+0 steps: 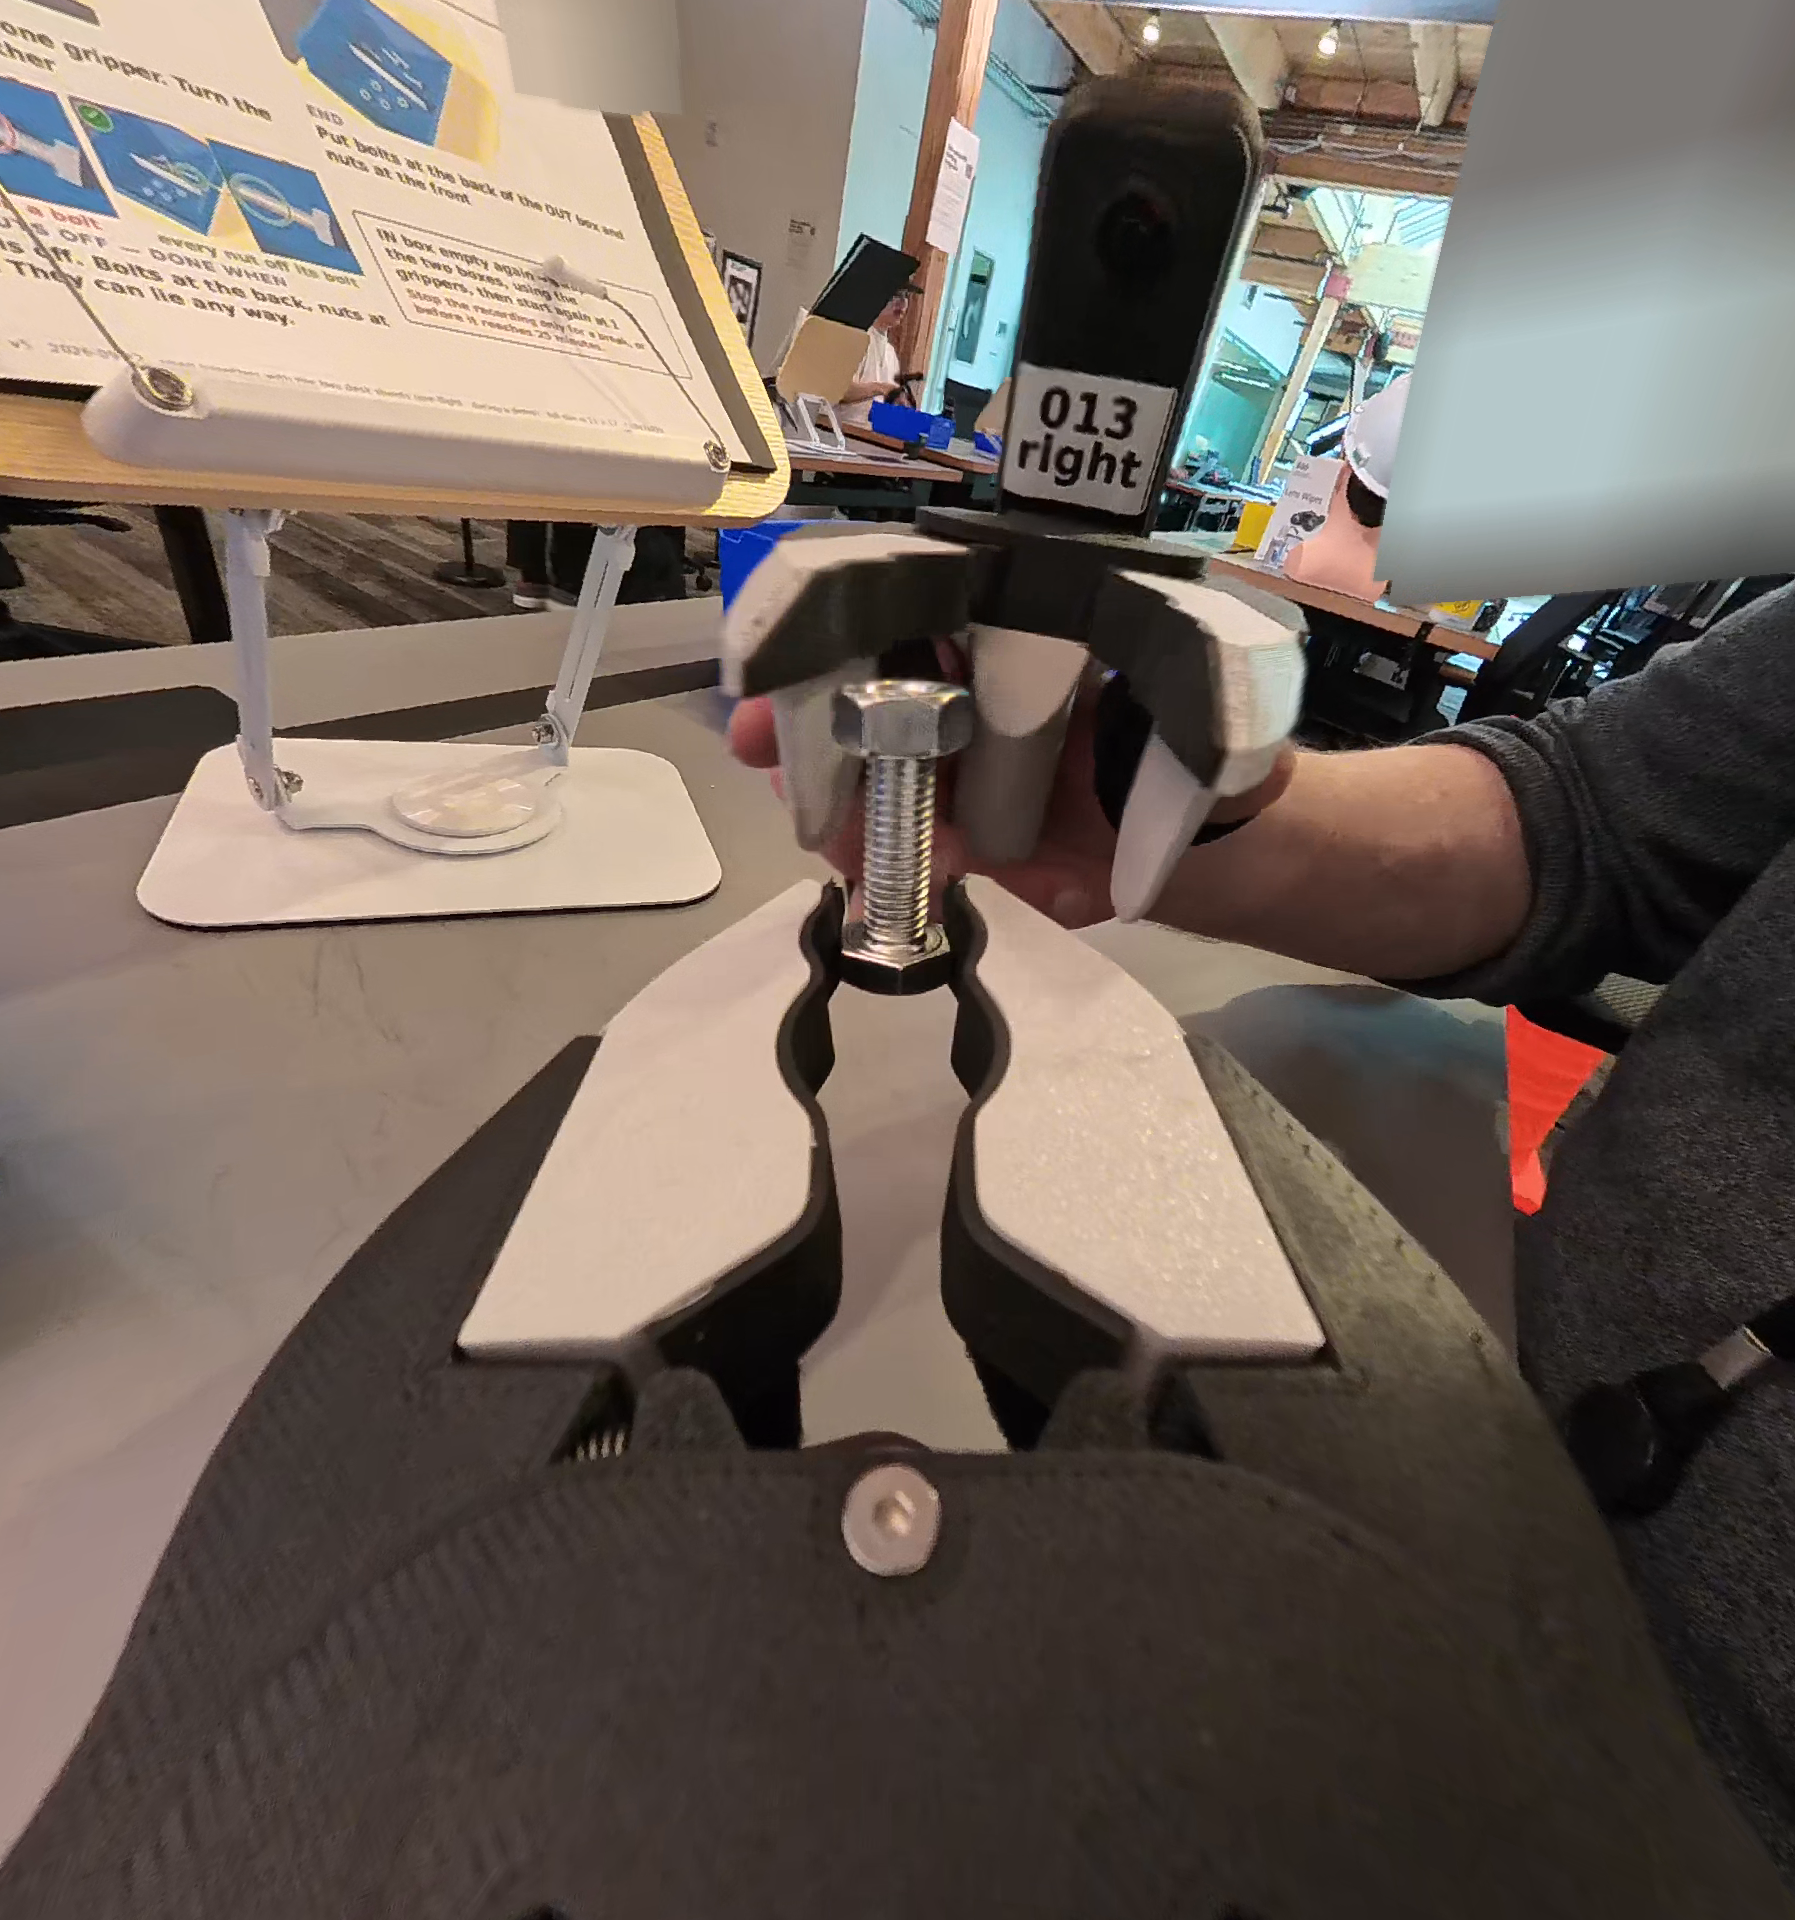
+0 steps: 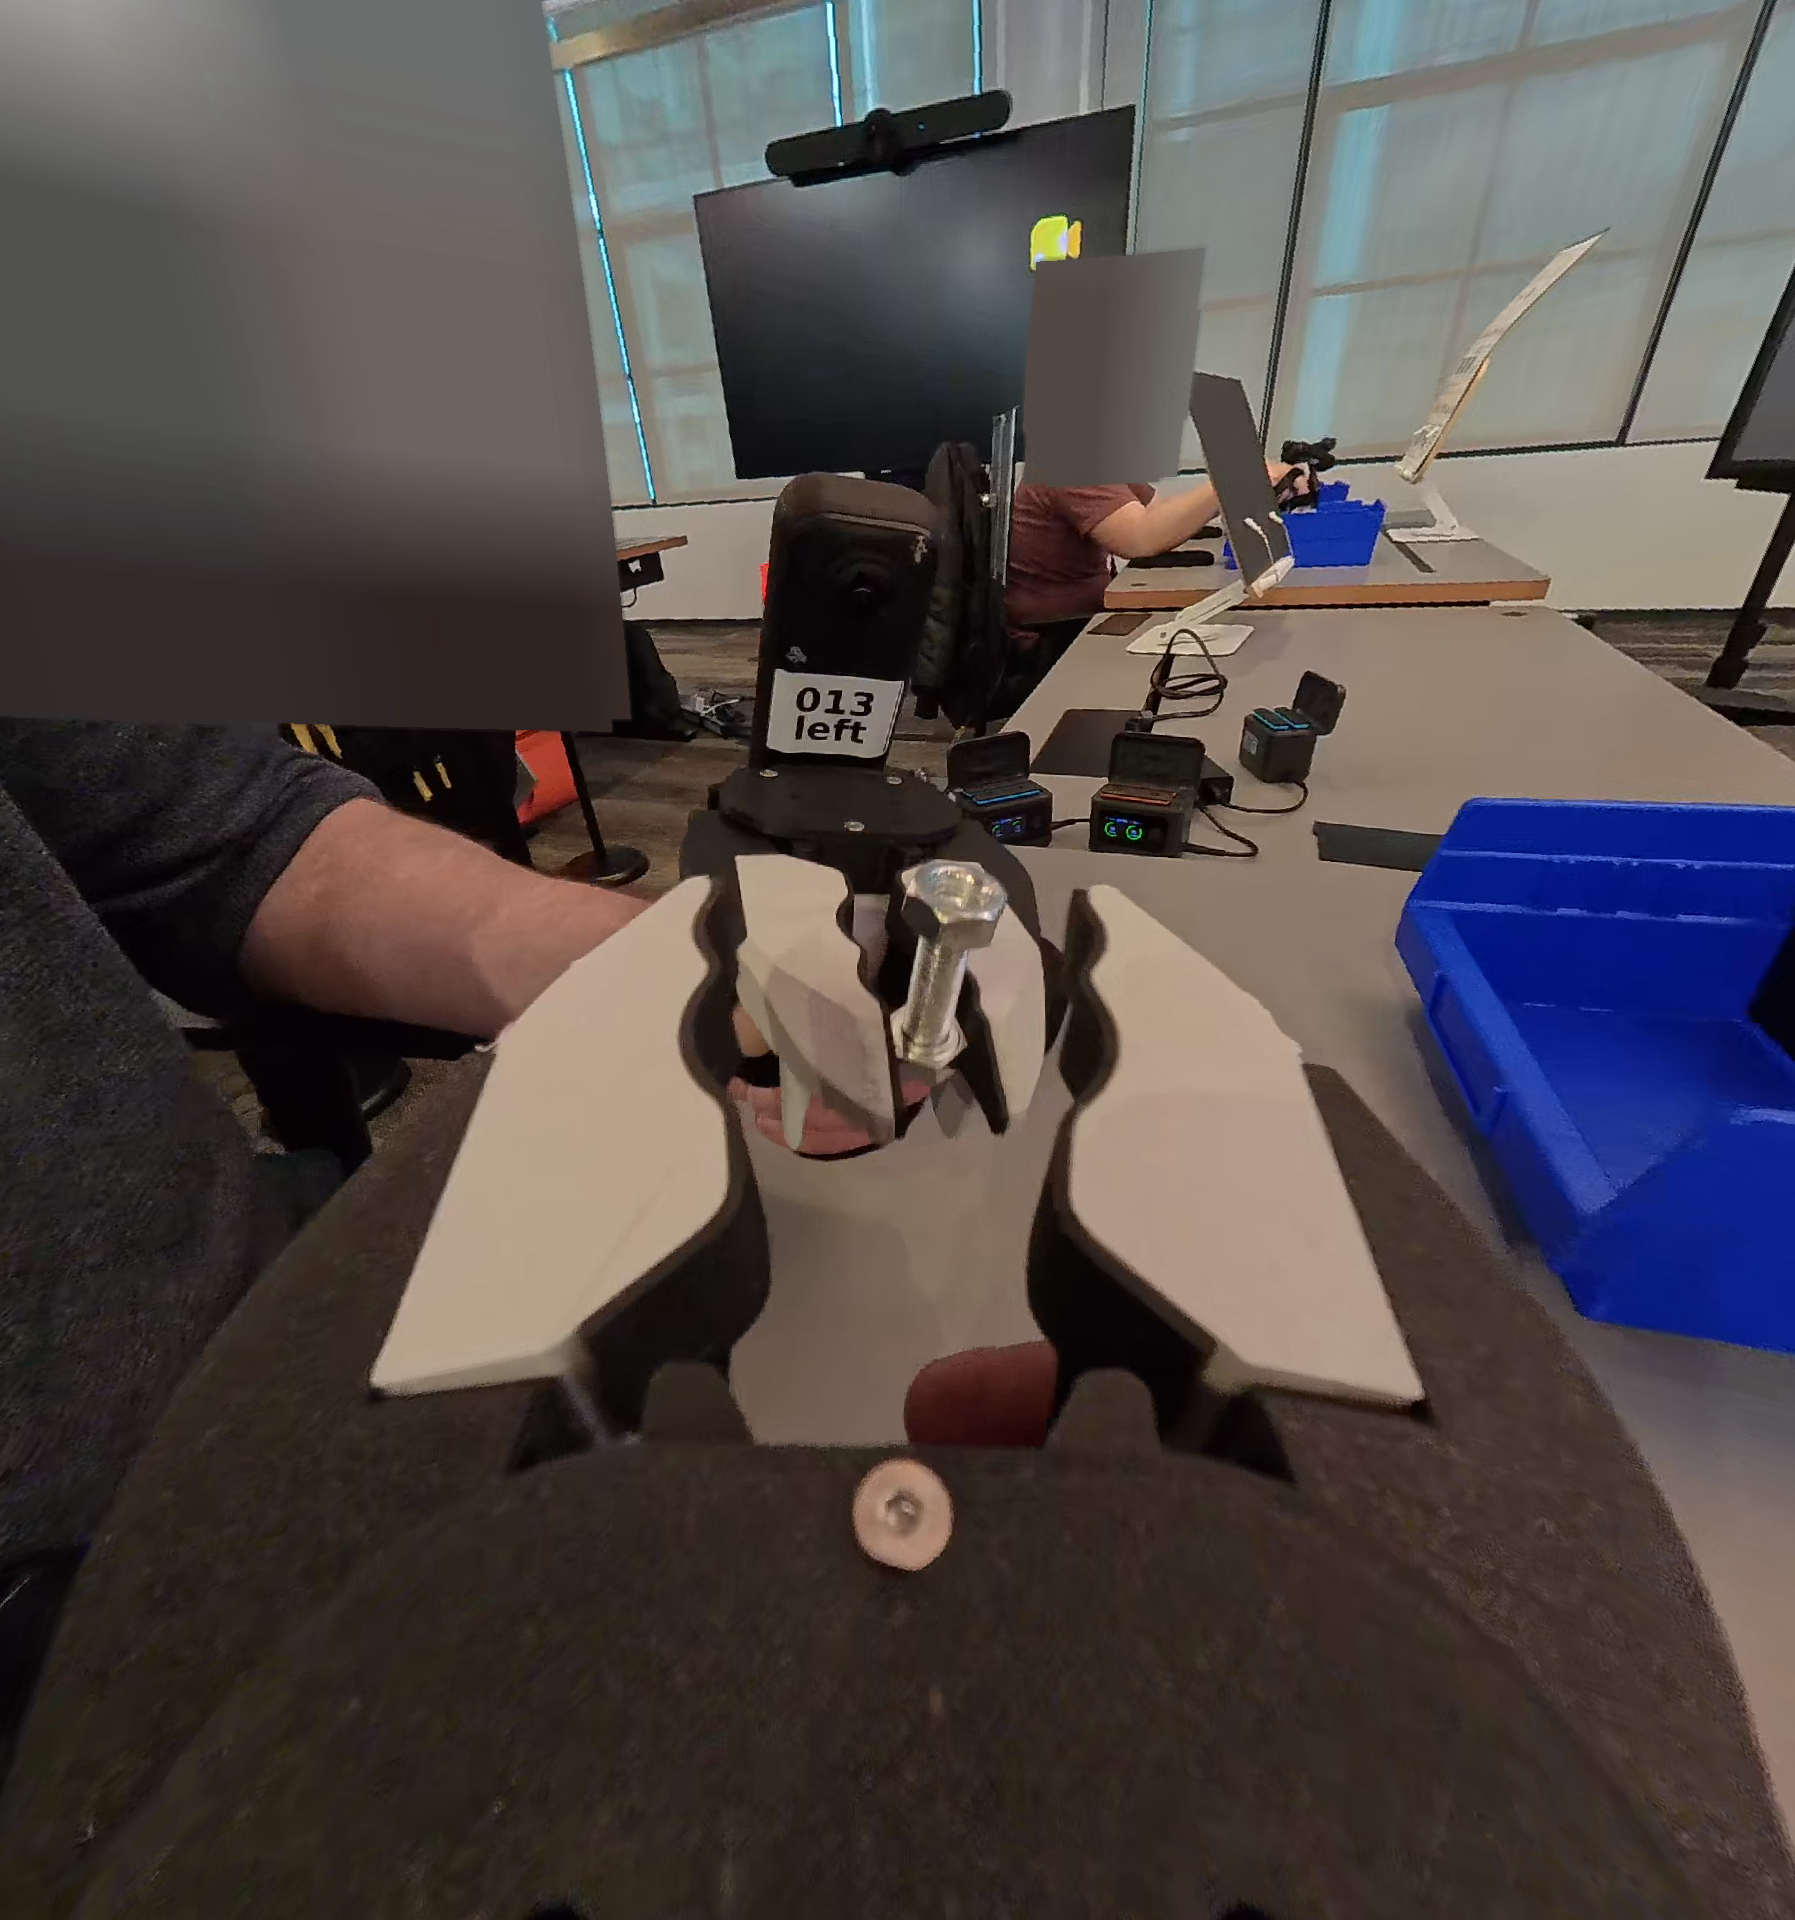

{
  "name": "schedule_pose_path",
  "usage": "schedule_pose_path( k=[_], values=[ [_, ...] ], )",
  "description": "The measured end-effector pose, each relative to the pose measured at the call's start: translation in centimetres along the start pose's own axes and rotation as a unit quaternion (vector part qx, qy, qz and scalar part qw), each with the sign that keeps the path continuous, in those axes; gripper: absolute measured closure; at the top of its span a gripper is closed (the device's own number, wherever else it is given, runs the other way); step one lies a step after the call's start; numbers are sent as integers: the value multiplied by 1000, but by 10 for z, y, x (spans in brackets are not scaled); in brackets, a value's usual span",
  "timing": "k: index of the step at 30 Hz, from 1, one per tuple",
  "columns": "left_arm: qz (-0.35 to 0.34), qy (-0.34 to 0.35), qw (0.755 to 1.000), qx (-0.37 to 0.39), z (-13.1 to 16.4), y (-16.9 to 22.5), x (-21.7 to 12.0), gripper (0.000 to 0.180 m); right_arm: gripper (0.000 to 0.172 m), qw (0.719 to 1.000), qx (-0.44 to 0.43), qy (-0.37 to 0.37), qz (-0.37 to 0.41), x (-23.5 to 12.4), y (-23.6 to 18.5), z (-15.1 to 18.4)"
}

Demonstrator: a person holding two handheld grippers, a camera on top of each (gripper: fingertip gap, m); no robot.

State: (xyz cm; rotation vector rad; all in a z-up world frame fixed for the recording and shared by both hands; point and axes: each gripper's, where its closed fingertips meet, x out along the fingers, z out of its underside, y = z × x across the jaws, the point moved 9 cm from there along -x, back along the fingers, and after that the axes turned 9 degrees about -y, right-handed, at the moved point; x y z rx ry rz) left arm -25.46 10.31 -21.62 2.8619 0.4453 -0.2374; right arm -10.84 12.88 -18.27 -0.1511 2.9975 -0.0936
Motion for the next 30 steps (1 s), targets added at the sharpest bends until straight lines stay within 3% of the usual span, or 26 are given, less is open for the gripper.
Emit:
schedule_pose_path(
  k=[6,18,30],
  values=[
    [-3,-3,1000,4,0,1,1,162,108,999,-5,-6,-40,21,-4,-1],
    [5,8,1000,2,-1,1,-1,162,112,1000,8,12,-9,-1,-4,3],
    [8,23,1000,-7,-3,-1,-6,162,116,999,-1,6,-32,12,-3,-2]
  ],
)
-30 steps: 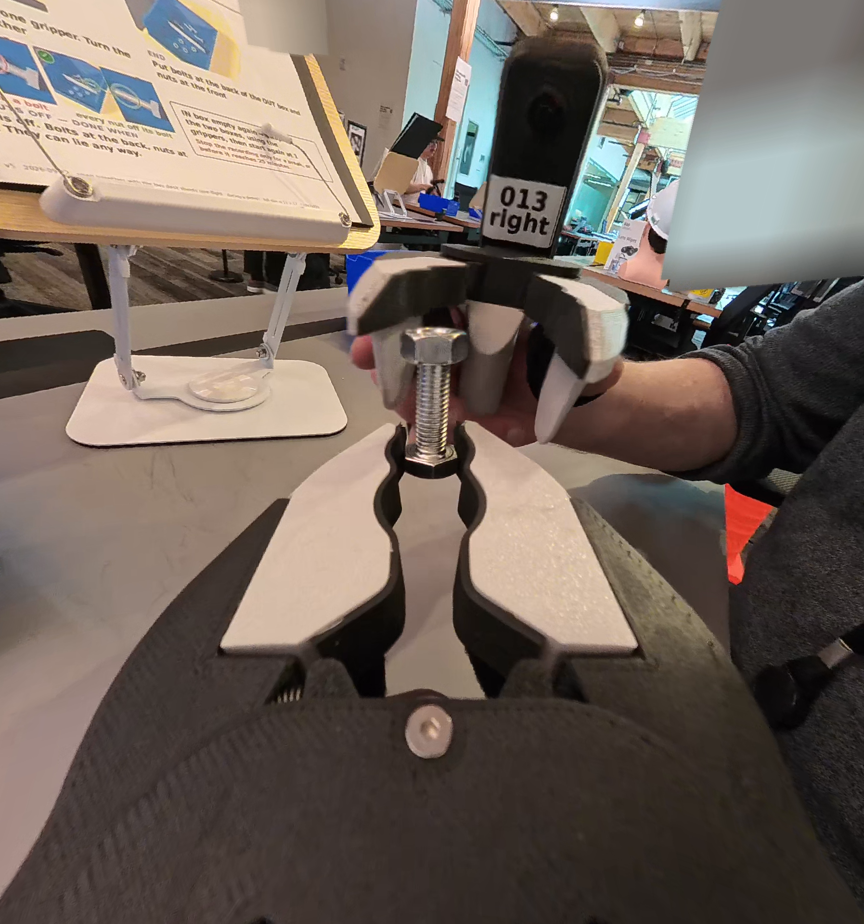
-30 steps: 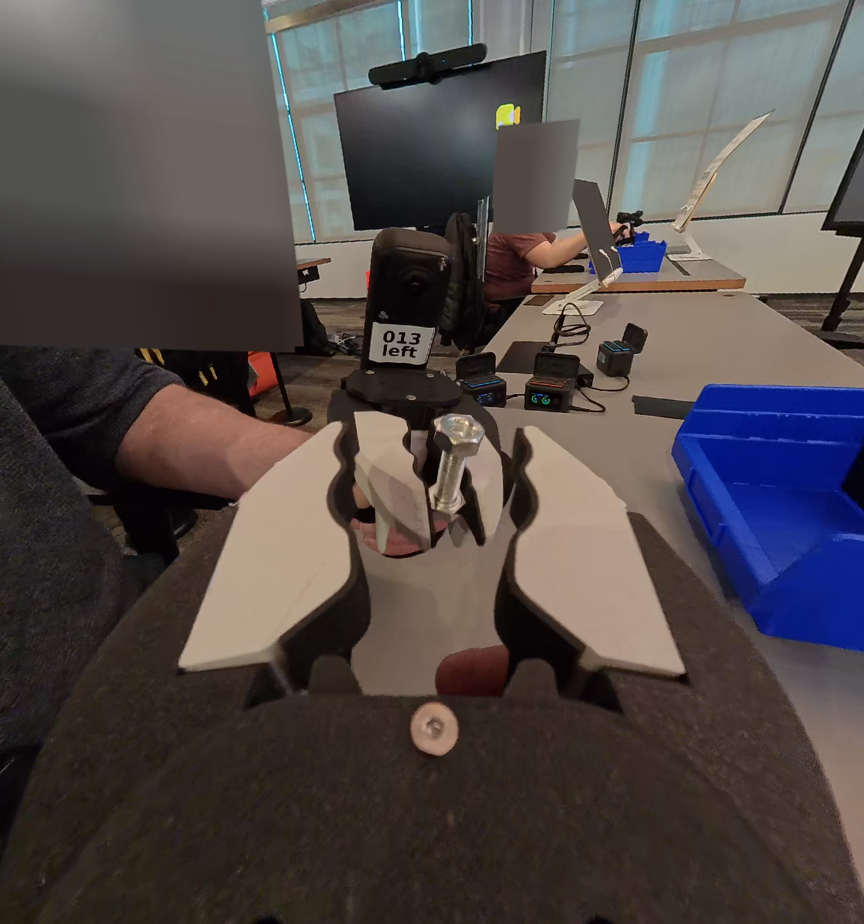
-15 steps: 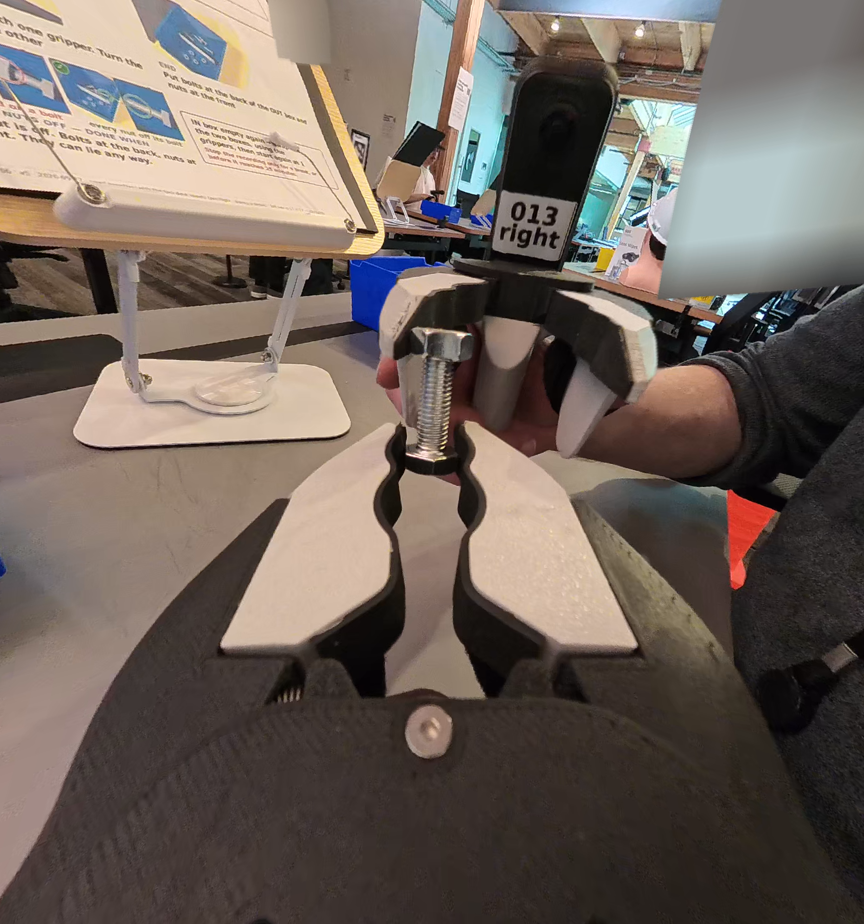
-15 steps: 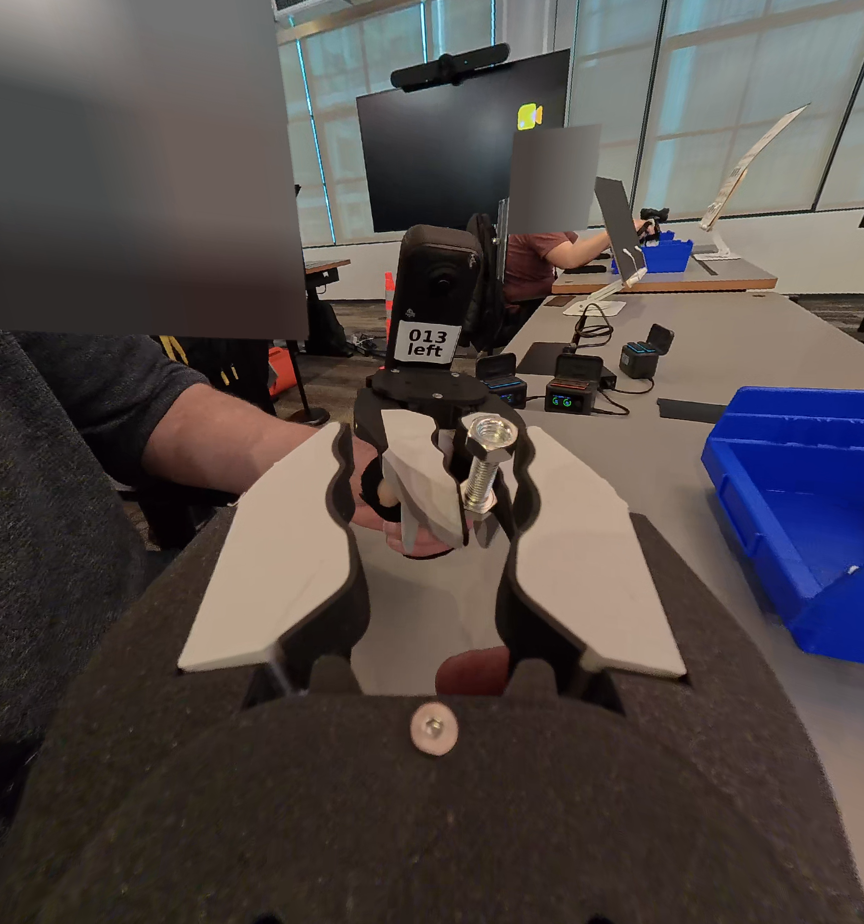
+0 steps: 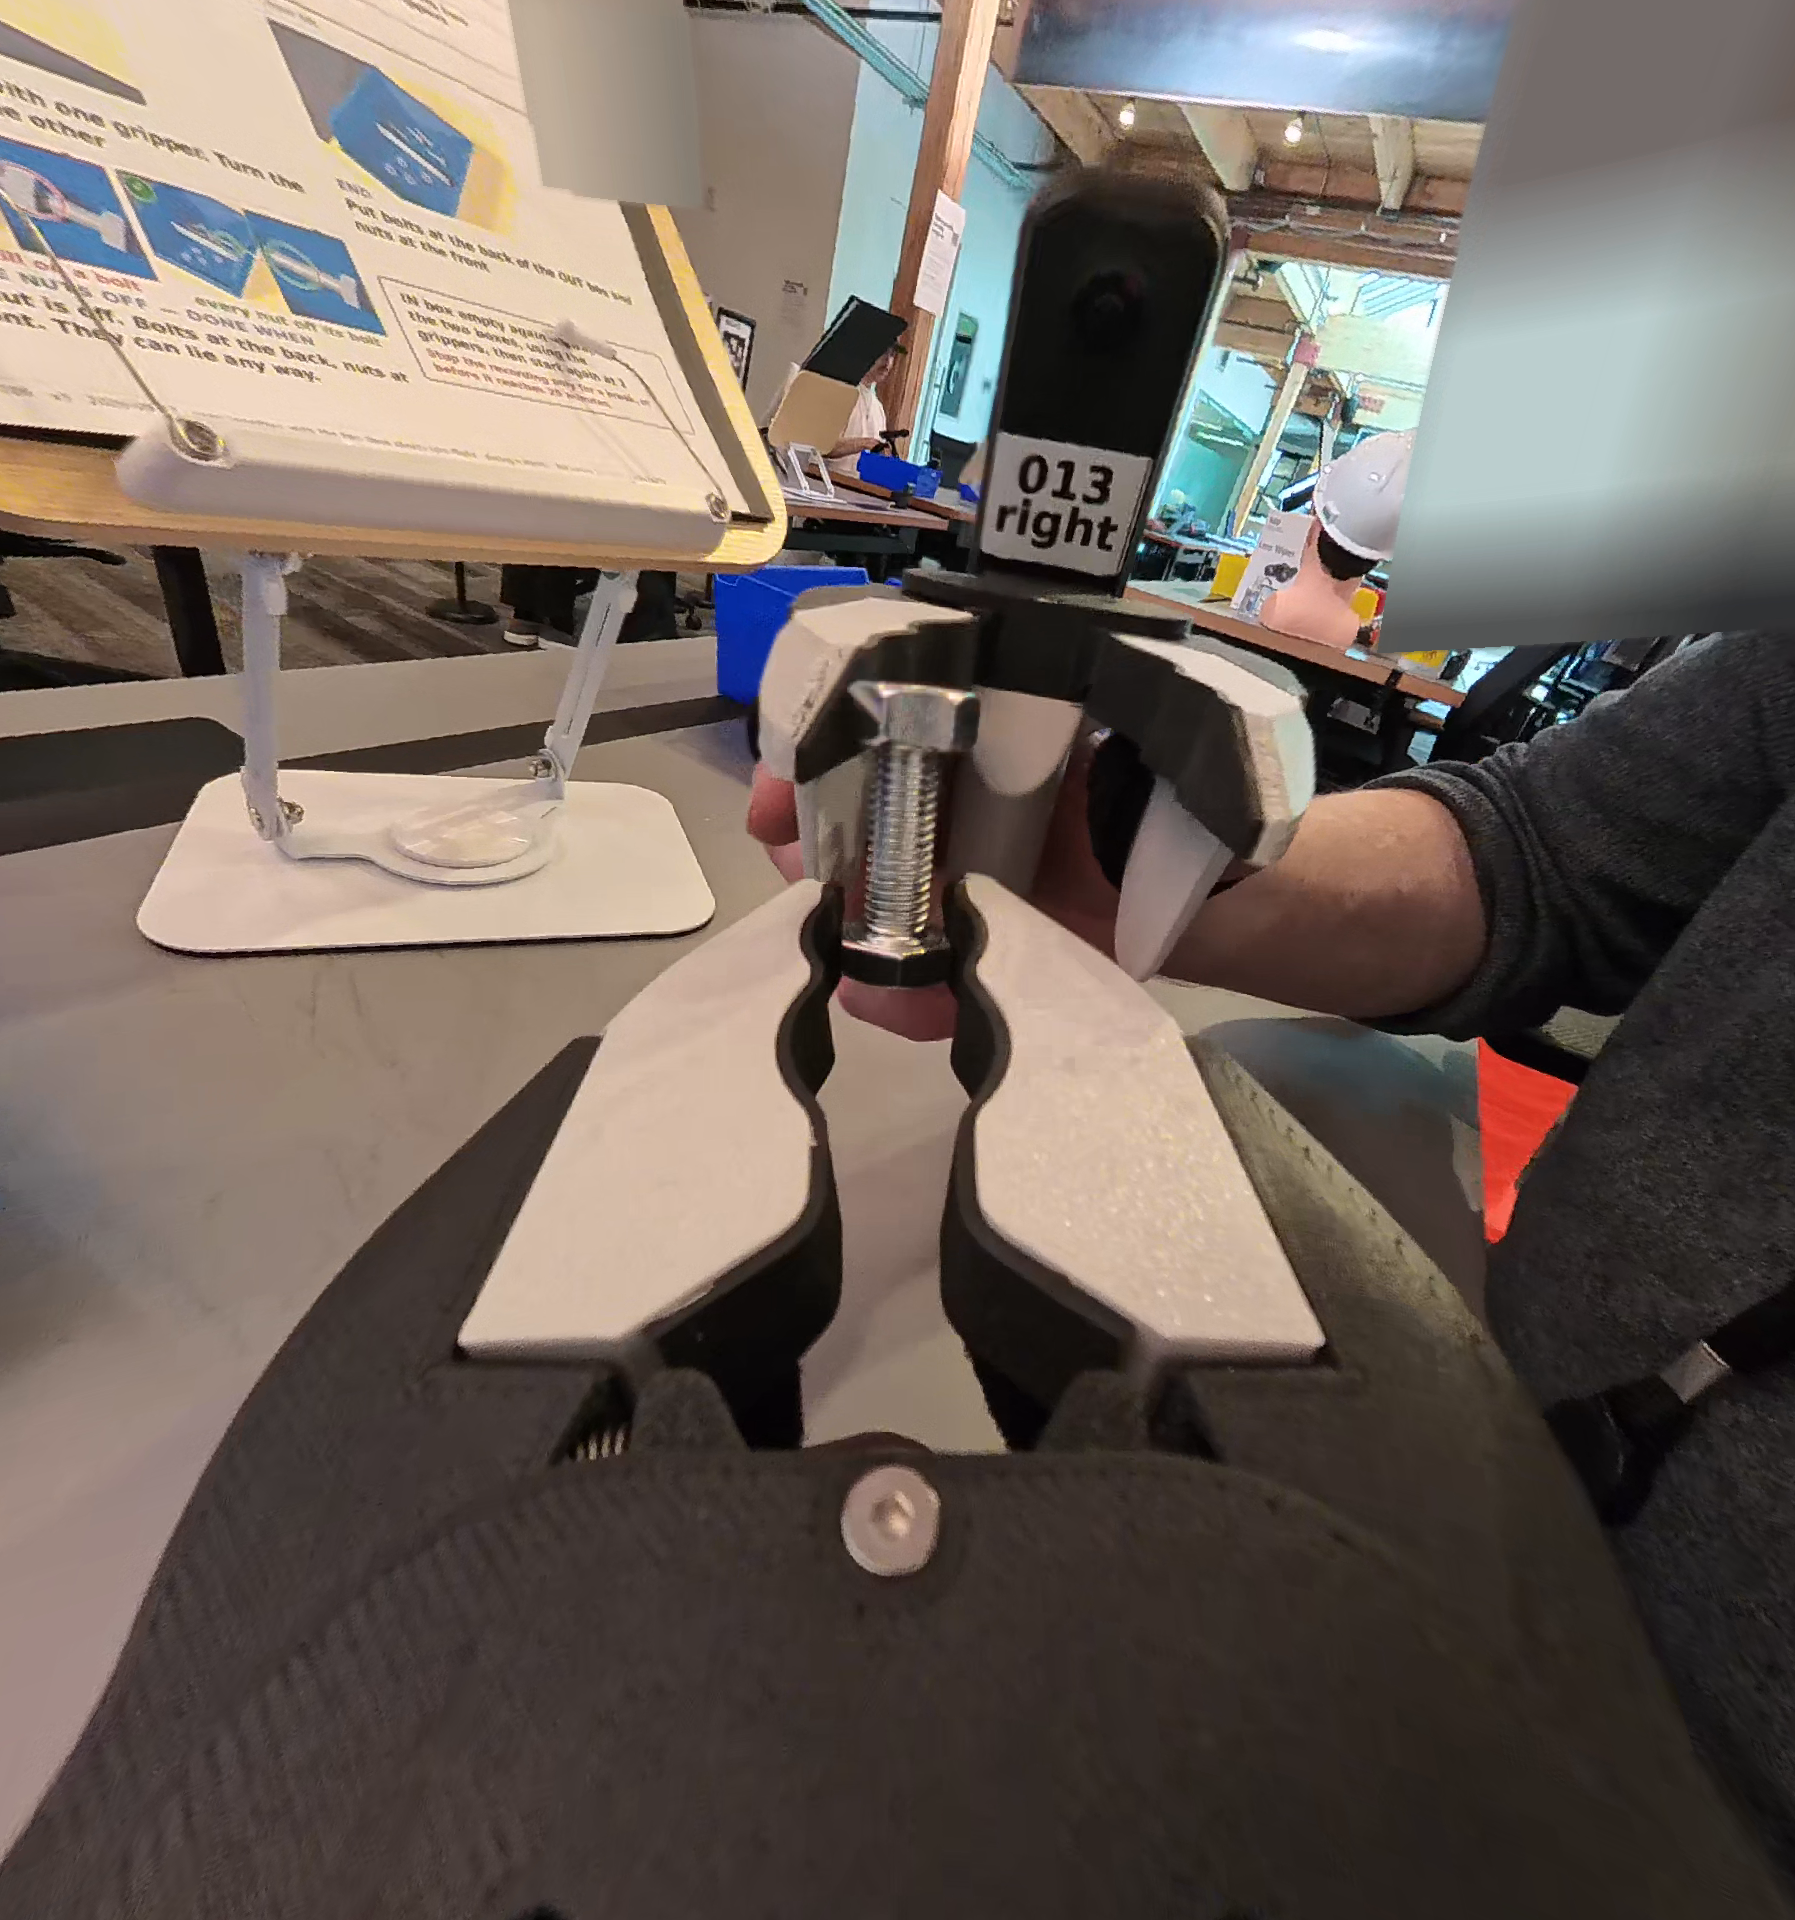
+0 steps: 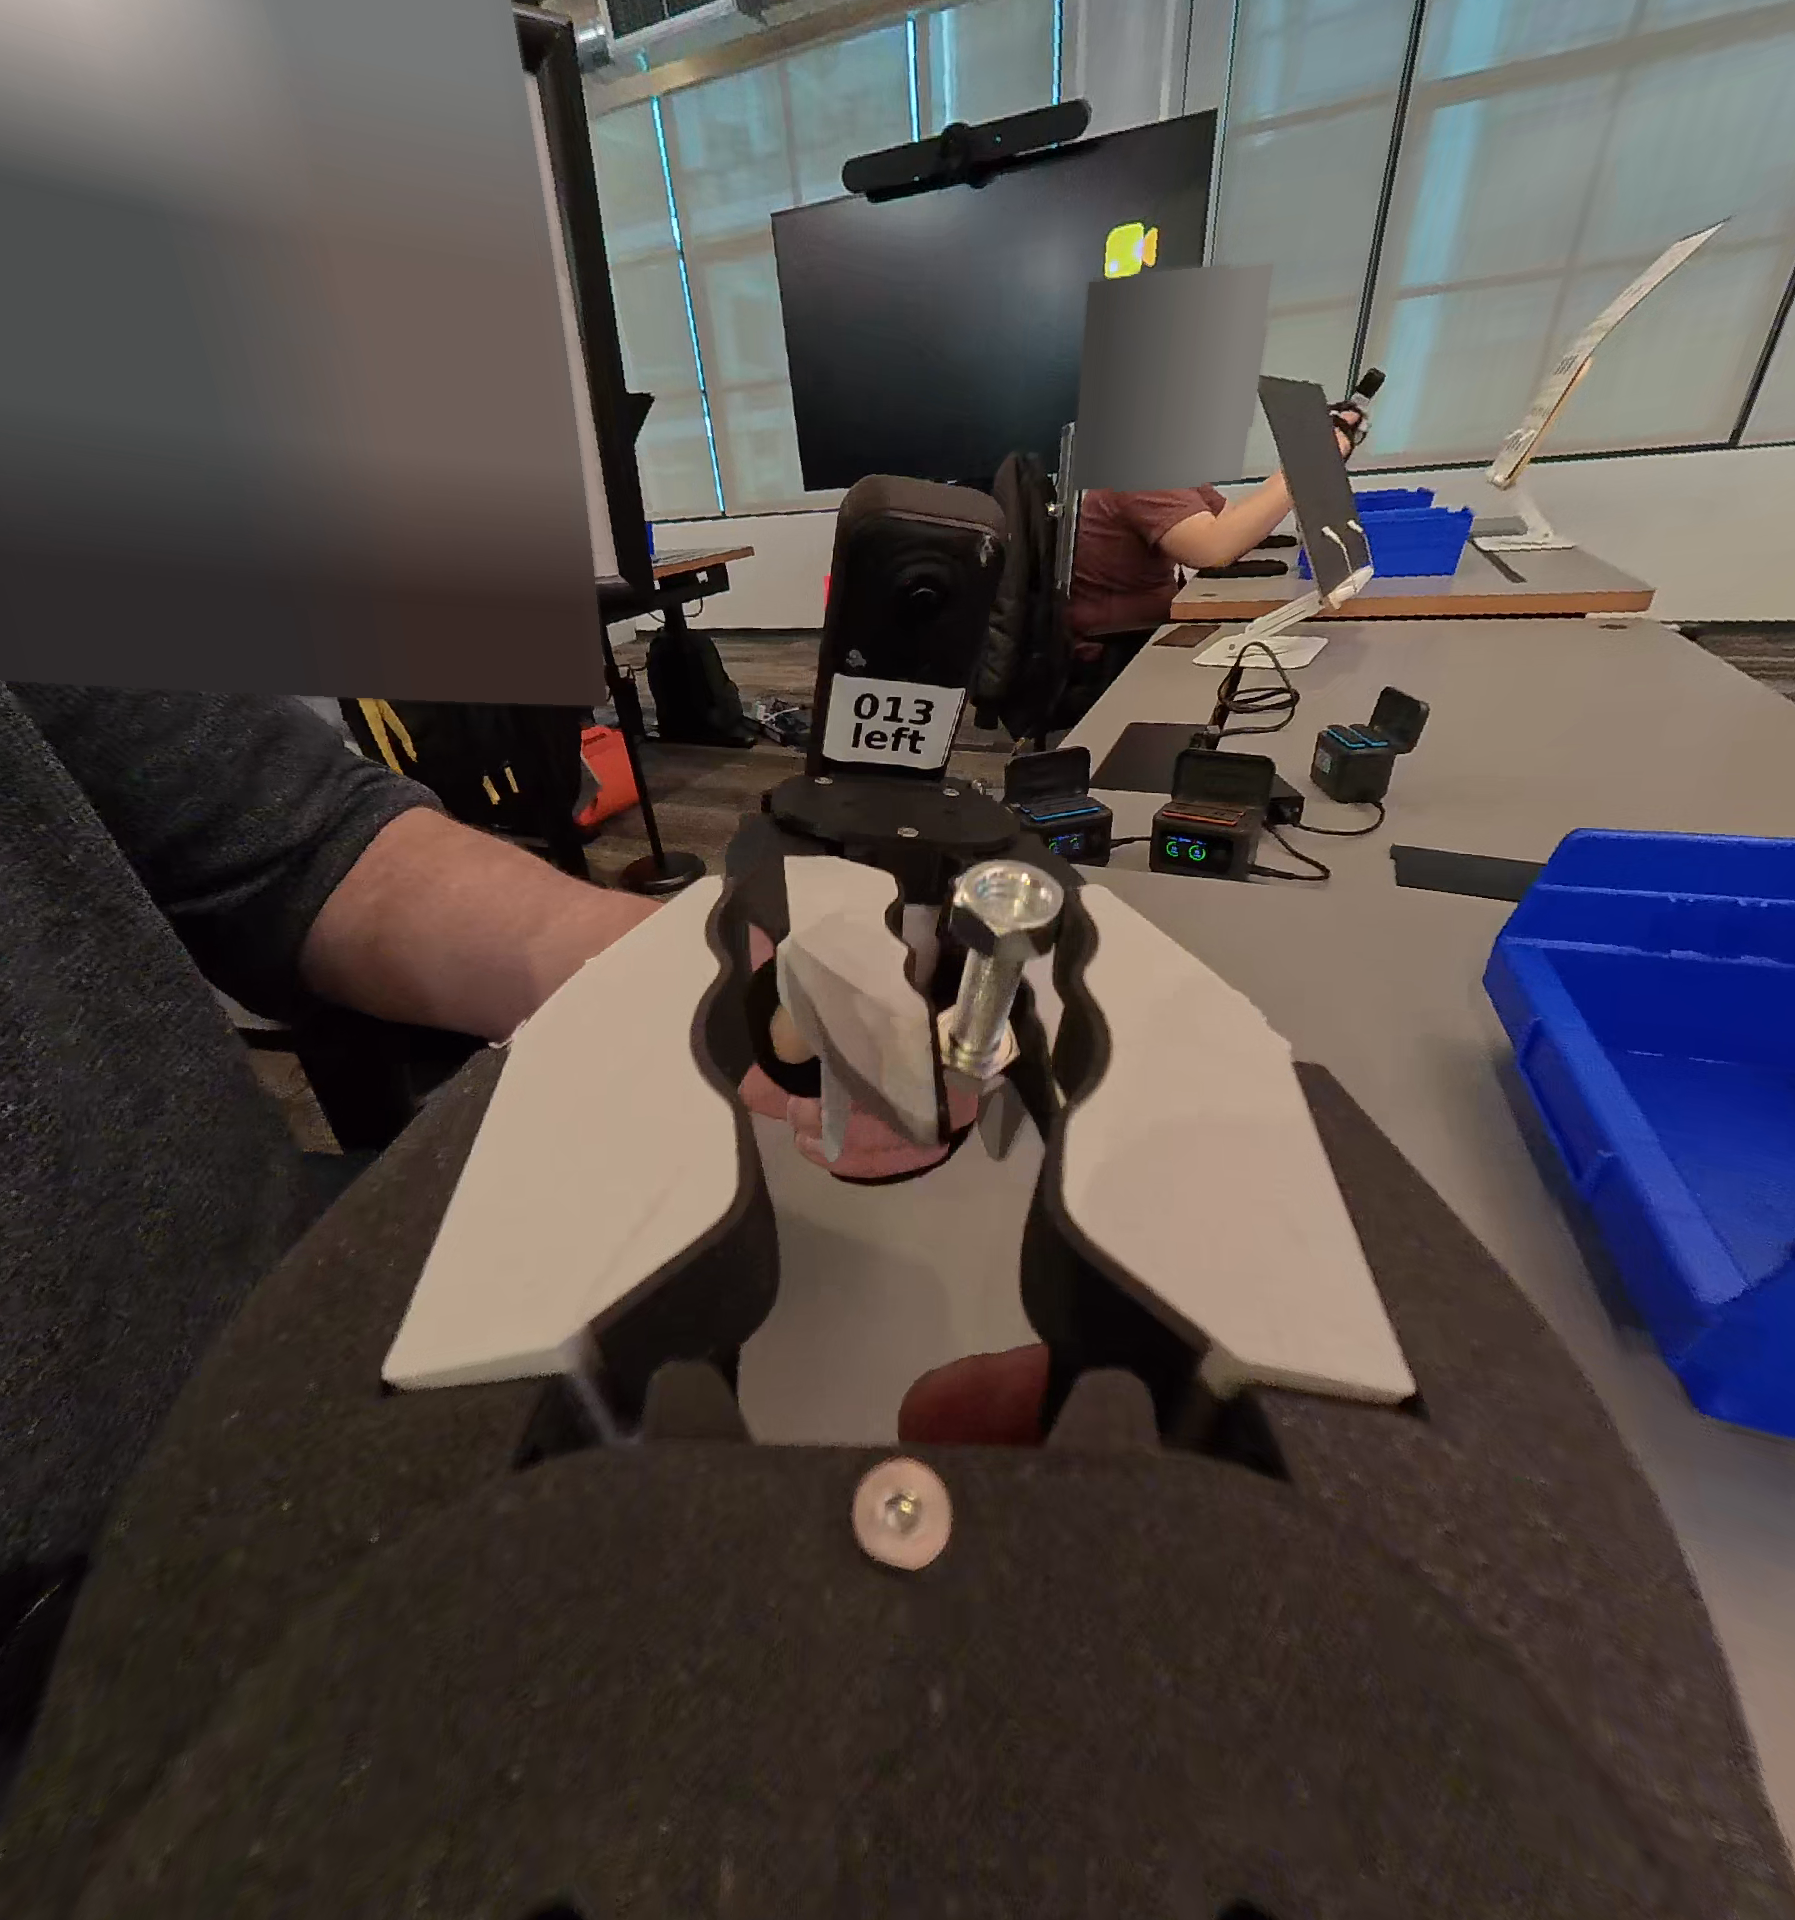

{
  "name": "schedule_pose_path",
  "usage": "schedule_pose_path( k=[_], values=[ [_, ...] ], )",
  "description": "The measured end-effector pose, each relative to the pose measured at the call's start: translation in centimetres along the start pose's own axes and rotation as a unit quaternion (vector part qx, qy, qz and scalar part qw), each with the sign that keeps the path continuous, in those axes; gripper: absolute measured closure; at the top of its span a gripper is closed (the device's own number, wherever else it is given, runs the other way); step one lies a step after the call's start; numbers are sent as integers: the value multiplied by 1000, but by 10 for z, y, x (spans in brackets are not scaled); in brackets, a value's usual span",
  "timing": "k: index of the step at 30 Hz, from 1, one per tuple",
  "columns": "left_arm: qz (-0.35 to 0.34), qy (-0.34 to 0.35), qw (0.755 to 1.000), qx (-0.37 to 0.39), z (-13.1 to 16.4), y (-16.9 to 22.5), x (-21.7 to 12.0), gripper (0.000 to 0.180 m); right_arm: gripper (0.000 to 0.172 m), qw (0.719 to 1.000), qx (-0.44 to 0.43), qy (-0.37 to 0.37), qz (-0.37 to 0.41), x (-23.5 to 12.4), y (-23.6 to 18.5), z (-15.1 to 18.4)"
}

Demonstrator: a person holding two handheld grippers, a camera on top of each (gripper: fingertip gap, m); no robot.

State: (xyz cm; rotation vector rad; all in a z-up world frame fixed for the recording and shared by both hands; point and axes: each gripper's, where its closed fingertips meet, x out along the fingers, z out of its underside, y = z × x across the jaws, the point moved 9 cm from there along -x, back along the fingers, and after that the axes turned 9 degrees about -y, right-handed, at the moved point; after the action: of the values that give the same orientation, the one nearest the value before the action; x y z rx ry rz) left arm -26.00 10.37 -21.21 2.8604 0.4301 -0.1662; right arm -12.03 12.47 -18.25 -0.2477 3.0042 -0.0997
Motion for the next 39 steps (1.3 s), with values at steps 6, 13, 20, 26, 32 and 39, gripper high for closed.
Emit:
schedule_pose_path(
  k=[6,13,20,26,32,39],
  values=[
    [6,8,1000,-5,-1,-1,-2,162,121,1000,5,-3,25,-14,-2,7],
    [11,-4,1000,0,1,0,2,162,111,1000,1,10,19,-2,3,-2],
    [-2,10,1000,-7,-1,-4,-4,162,105,1000,3,14,8,1,-1,1],
    [3,19,1000,-22,0,-8,-7,162,114,999,5,29,30,-10,-2,5],
    [1,2,1000,-6,1,-2,-1,162,108,1000,-4,18,23,3,-1,-3],
    [-6,20,1000,-16,-2,-7,-8,162,125,999,-14,31,12,-11,-11,-2]
  ],
)
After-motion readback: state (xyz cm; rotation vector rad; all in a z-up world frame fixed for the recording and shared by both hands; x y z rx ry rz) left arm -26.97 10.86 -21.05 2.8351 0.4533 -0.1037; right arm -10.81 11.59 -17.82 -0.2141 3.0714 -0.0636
